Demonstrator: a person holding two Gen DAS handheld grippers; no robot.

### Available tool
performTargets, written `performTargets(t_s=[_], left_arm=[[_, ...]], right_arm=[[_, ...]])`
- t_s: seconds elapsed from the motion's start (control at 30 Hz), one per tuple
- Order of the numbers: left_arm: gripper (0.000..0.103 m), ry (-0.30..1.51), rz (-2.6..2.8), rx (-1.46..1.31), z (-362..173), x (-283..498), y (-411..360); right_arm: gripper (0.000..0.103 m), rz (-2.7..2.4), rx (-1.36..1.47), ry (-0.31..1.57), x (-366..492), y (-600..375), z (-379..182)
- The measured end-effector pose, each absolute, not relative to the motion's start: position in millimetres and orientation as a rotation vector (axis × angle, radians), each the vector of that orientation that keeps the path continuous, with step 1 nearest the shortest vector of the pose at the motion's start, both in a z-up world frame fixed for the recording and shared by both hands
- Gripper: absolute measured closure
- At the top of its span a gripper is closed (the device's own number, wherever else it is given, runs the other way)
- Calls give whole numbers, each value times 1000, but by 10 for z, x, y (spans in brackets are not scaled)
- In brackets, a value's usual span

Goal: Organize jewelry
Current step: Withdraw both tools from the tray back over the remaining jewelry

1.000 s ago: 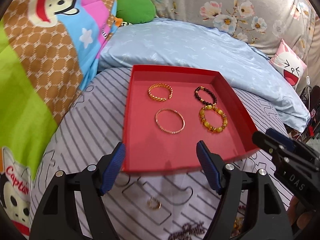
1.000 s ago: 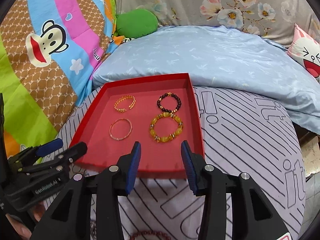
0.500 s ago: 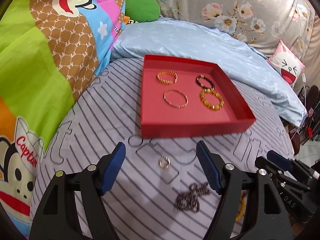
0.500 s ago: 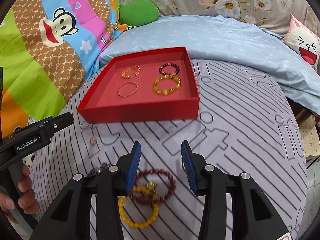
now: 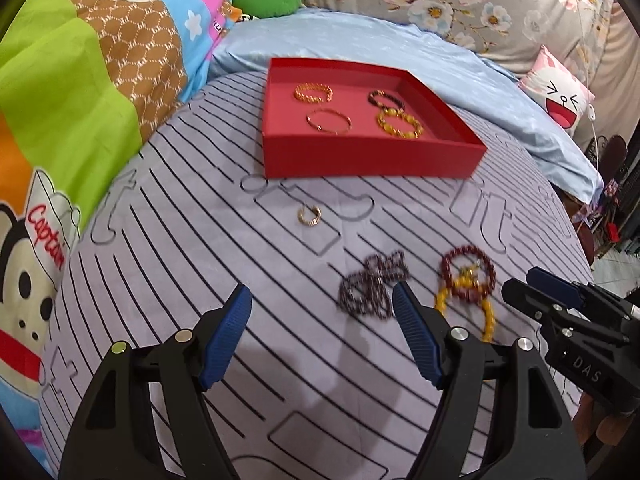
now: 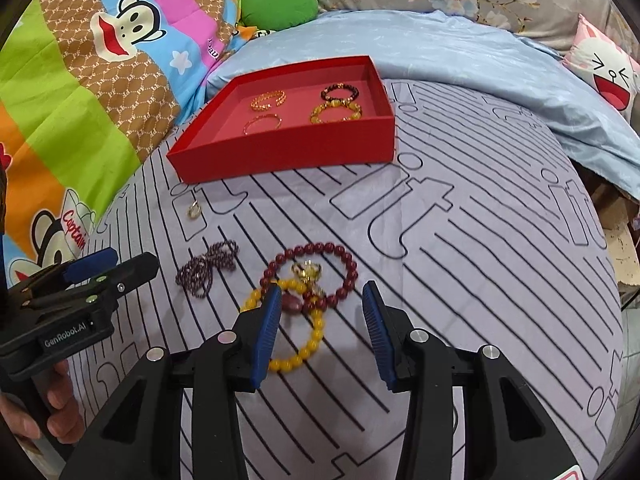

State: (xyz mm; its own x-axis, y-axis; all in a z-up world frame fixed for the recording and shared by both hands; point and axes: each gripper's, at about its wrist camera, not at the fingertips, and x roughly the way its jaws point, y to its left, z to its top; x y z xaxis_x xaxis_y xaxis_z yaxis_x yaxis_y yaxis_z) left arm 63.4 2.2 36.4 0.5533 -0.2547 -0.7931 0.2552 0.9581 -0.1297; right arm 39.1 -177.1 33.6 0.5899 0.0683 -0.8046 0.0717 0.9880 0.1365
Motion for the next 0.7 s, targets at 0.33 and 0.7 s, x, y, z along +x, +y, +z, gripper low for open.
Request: performTargets(t_s=[0.33, 0.7], left_arm=[[40, 955, -328, 21, 238, 573, -132], [59, 1002, -316, 29, 43, 668, -220]], right_arm=[[61, -6, 165, 956, 298, -1761, 260], [61, -9, 172, 964, 302, -1782, 237]])
